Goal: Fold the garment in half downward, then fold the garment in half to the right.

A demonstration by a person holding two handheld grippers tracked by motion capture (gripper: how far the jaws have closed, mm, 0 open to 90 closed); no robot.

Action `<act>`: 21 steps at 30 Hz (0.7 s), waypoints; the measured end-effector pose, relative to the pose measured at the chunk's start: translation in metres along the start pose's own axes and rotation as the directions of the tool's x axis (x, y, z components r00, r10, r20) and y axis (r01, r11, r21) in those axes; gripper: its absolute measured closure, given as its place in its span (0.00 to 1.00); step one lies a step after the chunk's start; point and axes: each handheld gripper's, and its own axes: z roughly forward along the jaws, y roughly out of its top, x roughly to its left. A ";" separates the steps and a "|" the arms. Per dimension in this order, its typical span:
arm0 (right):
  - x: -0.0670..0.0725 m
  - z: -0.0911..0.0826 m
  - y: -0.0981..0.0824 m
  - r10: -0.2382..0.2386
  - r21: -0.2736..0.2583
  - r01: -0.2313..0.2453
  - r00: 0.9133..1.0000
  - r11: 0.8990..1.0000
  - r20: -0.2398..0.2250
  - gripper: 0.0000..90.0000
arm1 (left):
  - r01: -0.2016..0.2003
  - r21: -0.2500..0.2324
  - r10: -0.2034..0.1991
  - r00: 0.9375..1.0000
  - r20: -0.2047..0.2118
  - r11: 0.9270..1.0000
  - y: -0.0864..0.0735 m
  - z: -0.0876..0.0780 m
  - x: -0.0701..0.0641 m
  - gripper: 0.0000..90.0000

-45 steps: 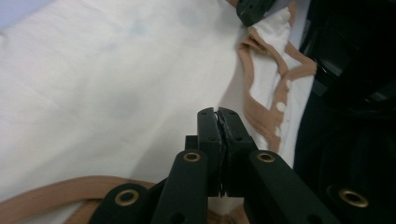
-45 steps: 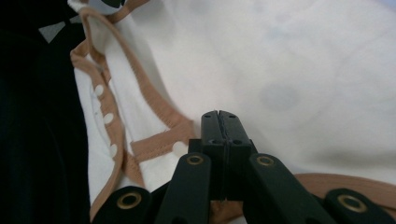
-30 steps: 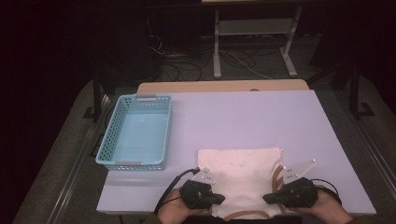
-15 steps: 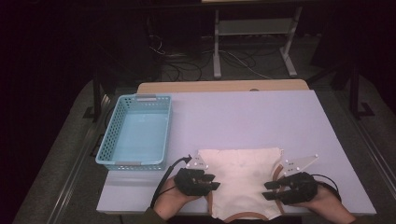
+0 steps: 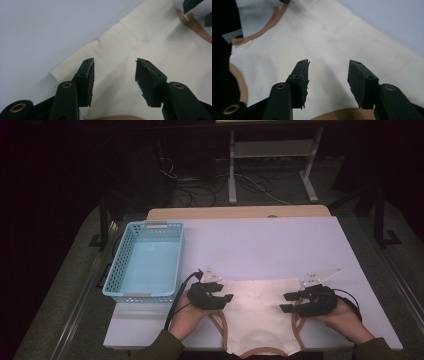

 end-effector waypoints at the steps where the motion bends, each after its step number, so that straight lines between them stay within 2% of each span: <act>1: -0.002 0.000 0.001 0.010 -0.005 -0.010 1.000 1.000 0.009 0.55 | 0.010 -0.009 -0.011 1.000 -0.007 1.000 0.001 0.001 0.001 0.54; 7: -0.021 -0.003 0.010 0.031 -0.033 -0.029 0.998 0.999 0.058 0.55 | 0.027 -0.014 -0.028 0.997 -0.067 1.000 0.008 0.007 0.009 0.54; 8: -0.024 -0.004 0.012 0.038 -0.036 -0.035 0.997 0.999 0.068 0.55 | 0.045 -0.017 -0.047 0.996 -0.076 0.999 0.009 0.009 0.009 0.54; 13: -0.040 -0.005 0.016 0.068 -0.047 -0.064 0.992 0.997 0.108 0.56 | 0.041 0.004 -0.041 0.993 -0.108 0.999 0.011 0.016 0.016 0.54; 21: -0.063 -0.003 0.014 0.122 -0.030 -0.119 0.976 0.992 0.180 0.61 | 0.060 0.008 -0.059 0.988 -0.142 0.998 0.011 0.021 0.023 0.56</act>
